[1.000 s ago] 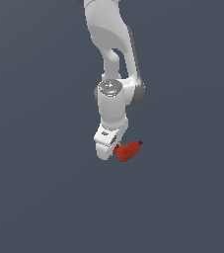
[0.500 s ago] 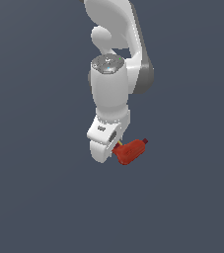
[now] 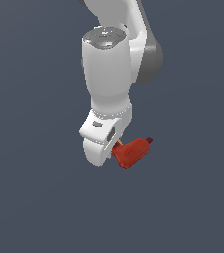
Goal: Pick up the object and move it to a goal position.
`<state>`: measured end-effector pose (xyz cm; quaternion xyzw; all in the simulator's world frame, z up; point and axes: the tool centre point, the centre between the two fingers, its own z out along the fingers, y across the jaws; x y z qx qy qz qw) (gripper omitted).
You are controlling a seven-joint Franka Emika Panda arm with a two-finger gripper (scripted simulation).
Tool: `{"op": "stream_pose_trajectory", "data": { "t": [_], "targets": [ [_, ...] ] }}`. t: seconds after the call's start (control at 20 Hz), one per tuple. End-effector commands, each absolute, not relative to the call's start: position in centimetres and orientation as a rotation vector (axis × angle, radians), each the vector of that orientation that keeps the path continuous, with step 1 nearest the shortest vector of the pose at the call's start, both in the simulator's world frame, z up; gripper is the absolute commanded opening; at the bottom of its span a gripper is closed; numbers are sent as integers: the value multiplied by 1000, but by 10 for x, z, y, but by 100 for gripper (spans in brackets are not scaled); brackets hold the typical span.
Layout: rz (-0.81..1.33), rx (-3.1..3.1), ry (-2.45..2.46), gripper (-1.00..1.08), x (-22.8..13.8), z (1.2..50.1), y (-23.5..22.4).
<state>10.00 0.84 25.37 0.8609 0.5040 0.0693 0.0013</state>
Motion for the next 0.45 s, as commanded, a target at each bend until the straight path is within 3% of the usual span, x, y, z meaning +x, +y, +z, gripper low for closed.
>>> {"op": "stream_pose_trajectory", "data": {
  "t": [0.0,0.4],
  "targets": [
    [223,2700,1581,-100,106,264,8],
    [222,2700,1580,-100,111,273,8]
  ]
}}
